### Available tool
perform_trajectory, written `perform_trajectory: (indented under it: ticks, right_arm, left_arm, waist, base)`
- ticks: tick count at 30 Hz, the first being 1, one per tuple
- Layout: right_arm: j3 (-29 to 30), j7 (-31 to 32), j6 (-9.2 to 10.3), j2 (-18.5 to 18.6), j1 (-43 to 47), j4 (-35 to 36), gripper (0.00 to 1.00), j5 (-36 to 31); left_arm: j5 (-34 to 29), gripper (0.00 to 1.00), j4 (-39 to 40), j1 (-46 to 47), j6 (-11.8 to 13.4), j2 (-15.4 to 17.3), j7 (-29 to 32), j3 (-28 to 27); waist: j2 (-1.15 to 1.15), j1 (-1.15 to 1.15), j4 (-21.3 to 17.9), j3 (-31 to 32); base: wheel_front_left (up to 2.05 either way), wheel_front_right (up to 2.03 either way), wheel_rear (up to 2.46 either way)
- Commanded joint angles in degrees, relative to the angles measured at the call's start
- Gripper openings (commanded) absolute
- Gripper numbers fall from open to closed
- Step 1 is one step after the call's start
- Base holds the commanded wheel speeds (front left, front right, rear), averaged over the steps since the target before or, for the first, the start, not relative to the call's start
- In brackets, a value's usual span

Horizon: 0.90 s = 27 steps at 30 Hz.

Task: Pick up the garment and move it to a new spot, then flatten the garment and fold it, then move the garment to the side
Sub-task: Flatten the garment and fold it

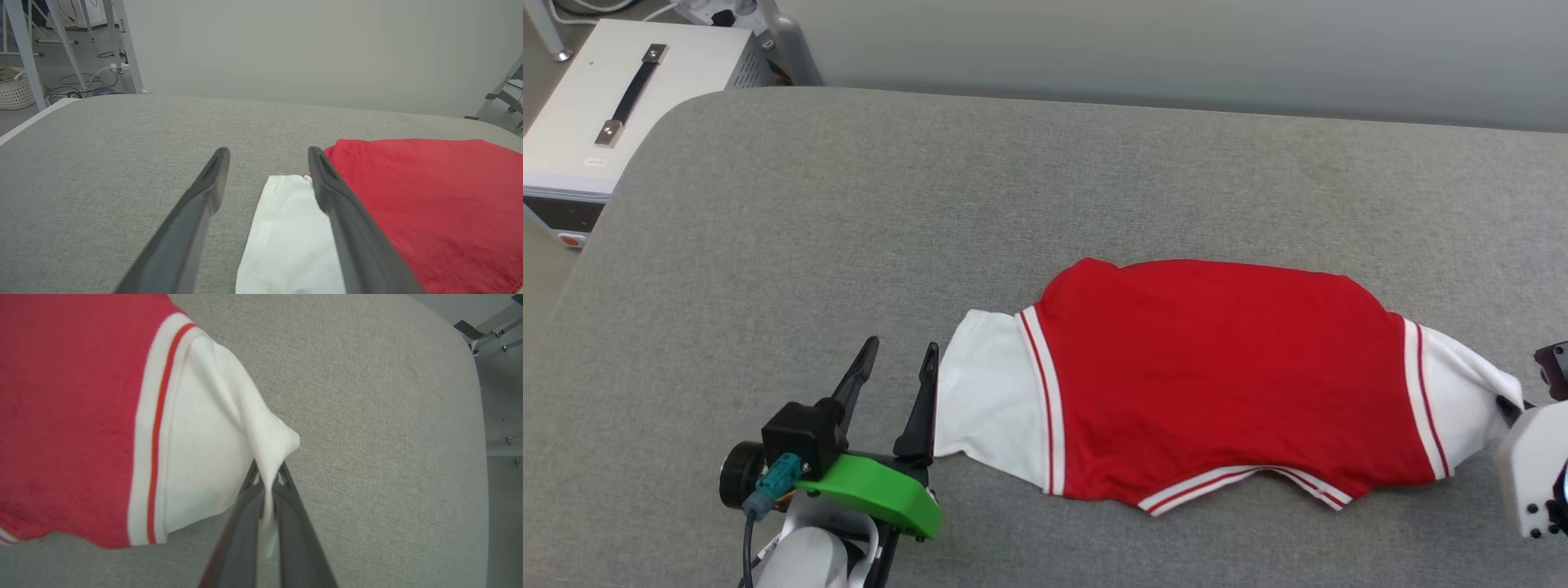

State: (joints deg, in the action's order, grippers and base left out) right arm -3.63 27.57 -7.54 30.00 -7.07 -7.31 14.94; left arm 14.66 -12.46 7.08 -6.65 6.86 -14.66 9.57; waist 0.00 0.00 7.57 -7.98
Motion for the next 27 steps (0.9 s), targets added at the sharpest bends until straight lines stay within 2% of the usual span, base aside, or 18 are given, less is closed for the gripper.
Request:
perform_trajectory:
  ticks: [1,8,22,23,25,27]
  right_arm:
    - [0.9,0.4,0.05,1.0,1.2,0.6,0.00,-0.6]
    - [4.1,0.2,0.05,3.8,3.2,1.0,0.00,-3.3]
    - [0.6,-6.1,0.05,-0.9,0.1,-11.8,0.00,-5.6]
    - [0.4,-6.5,0.05,-1.1,-0.2,-12.7,0.25,-5.6]
    - [0.2,-7.6,0.05,-1.5,-0.7,-13.8,1.00,-5.5]
    - [0.3,-8.8,0.05,-2.1,-1.1,-14.3,1.00,-5.1]
  left_arm:
    - [-0.5,1.00,-0.2,-0.2,-0.3,-0.4,-0.3,0.1]
    - [-0.4,1.00,-1.0,0.9,-0.5,-0.5,-0.3,0.7]
    - [0.0,1.00,-3.6,2.9,-0.7,0.1,-0.3,2.3]
    - [0.0,1.00,-3.8,2.9,-0.7,0.1,-0.3,2.3]
    - [0.2,1.00,-4.2,2.9,-0.8,0.3,-0.3,2.3]
    - [0.3,1.00,-4.6,2.6,-0.8,0.5,-0.3,2.3]
  waist:
    - [0.00,0.00,-0.8,0.0]
    - [0.00,0.00,-1.2,-2.3]
    - [0.00,0.00,-0.7,-3.5]
    - [0.00,0.00,-0.8,-3.3]
    - [0.00,0.00,-1.1,-2.8]
    - [0.00,0.00,-1.5,-2.0]
  base:
    - [0.00,0.00,0.00]
    - [0.00,0.00,0.00]
    - [0.00,0.00,0.00]
    - [0.00,0.00,0.00]
    - [0.00,0.00,0.00]
    - [0.00,0.00,0.00]
